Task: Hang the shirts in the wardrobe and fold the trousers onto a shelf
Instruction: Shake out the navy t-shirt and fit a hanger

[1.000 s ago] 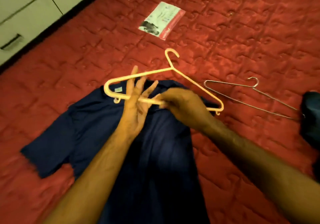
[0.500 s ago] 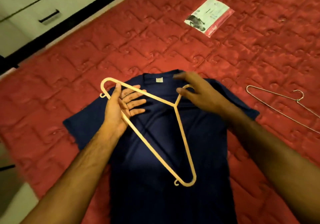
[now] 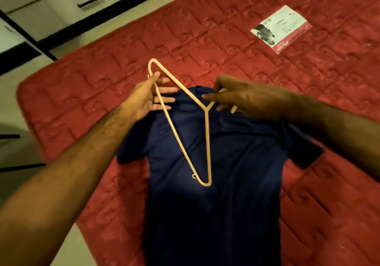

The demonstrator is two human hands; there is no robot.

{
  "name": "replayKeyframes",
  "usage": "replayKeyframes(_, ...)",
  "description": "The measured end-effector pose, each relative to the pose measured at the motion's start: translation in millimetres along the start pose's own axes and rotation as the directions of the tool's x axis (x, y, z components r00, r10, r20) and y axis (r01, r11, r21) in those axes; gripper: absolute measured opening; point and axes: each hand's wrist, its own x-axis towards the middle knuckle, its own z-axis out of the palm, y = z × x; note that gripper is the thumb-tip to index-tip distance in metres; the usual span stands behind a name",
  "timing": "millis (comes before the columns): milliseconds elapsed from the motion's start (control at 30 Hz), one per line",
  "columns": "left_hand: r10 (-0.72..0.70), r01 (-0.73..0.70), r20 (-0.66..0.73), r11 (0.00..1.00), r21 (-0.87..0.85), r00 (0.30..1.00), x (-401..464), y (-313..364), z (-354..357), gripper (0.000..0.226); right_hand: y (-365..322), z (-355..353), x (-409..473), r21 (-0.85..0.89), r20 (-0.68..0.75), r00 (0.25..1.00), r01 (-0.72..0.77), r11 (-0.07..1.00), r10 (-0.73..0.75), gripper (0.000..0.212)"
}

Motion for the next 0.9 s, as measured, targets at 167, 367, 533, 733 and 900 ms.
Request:
replayKeyframes(167,0.087,-0.095,-0.084,0.990,-0.106,0.993,-11.3,-10.9,-37.0,0.030,-1.7,-38.2,28.8,-0.226,-0.029,0.998,-0.060,0.972,0.055,0.041)
replayKeyframes(367,0.281,-0.227,-0.291,0.952,0.205,0.914,-56.6,-91.4,-49.2,0.022,6.6,-94.1,62.8,-0.012,0.144,0.877,-0.461,0.887,0.458,0.053)
replayKeyframes(533,0.615,-0.483,0.093,0.507,0.714,0.783,-52.7,-111.5,-16.5,0.031,40.6,-117.8,58.3,0.364,0.307,0.715,-0.698,0.616,0.628,0.064)
replayKeyframes(733,0.464,-0.436,0.323,0.159,0.886,0.825,-18.1,-77.2,58.5,0.049,69.7,-118.1,37.5,0.560,0.198,0.697,-0.657,0.504,0.689,0.068)
replayKeyframes(900,0.459,-0.299,0.370,-0.223,0.928,0.807,21.1,-66.1,93.5,0.049,102.7,-92.6,2.3,0.641,0.149,0.619,-0.654,0.401,0.771,0.077)
